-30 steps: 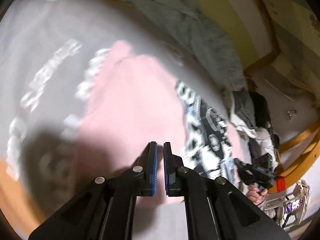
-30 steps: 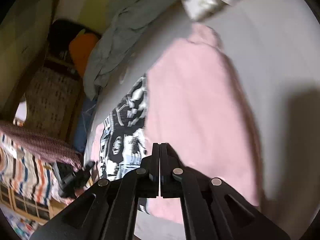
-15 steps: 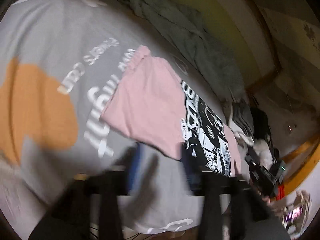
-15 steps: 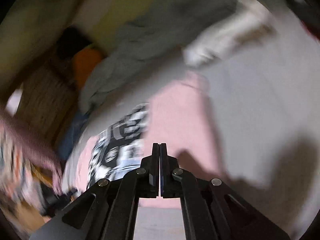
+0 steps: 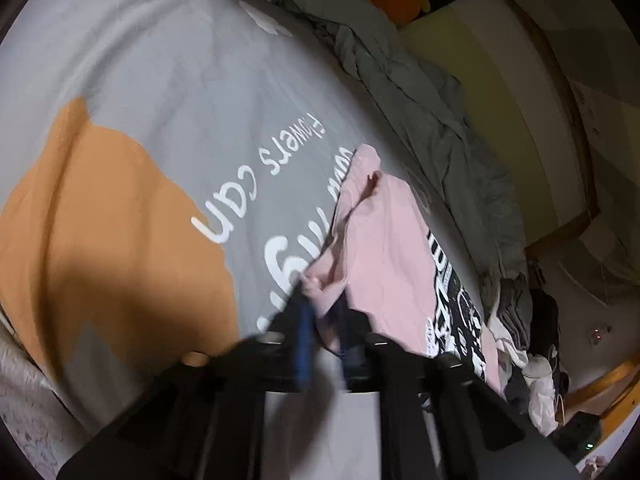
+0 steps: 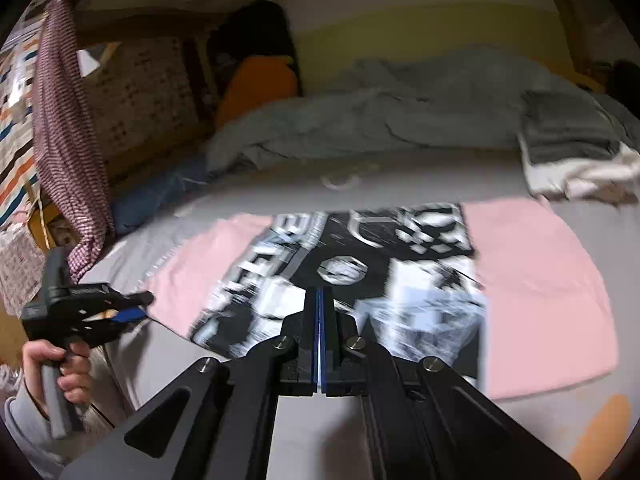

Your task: Fold small clothes

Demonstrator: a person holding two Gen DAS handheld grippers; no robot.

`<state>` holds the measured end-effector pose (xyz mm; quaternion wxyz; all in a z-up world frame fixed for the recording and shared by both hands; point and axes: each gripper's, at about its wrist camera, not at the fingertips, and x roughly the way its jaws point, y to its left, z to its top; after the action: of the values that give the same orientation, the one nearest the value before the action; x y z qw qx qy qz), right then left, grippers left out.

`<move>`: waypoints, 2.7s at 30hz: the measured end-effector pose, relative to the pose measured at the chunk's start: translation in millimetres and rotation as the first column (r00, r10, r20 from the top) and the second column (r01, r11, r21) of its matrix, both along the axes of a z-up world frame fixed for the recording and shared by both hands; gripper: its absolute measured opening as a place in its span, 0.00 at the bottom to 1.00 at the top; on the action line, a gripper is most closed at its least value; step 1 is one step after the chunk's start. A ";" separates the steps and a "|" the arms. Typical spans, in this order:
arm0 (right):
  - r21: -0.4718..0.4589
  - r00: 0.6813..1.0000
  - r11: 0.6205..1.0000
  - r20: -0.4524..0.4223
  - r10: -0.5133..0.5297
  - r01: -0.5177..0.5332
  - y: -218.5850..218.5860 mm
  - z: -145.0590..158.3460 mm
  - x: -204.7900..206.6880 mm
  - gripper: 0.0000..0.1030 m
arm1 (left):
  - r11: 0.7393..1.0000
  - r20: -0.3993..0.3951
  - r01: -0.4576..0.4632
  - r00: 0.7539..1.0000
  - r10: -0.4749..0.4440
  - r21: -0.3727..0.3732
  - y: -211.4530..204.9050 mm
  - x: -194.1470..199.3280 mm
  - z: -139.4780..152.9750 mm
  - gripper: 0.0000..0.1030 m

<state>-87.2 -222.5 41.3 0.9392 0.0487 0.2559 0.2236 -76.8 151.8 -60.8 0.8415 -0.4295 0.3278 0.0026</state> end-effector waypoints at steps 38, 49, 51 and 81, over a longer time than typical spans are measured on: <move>0.153 0.924 0.912 -0.083 -0.372 0.381 -131.6 14.9 28.7 0.00 | 0.674 0.173 0.620 0.671 -0.721 0.403 -272.1 7.9 35.5 0.23; 0.168 0.974 0.973 -0.188 -0.126 0.159 -83.5 -9.6 36.9 0.47 | 0.771 0.138 0.355 0.860 -0.491 0.529 -202.5 -22.1 40.6 0.40; 0.152 0.967 0.980 -0.239 -0.087 0.126 -71.8 -21.9 42.2 0.47 | 0.776 0.125 0.343 0.873 -0.471 0.530 -196.9 -24.9 36.1 0.40; -0.061 0.958 0.971 -0.161 -0.239 0.232 -61.6 -36.1 22.9 0.04 | 0.757 0.107 0.218 0.929 -0.355 0.616 -199.3 -14.1 13.9 0.56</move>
<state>-64.4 -284.1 5.2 0.9352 0.0777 0.3306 0.1002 -91.0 -47.5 -46.9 0.9539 -0.0862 0.2783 -0.0714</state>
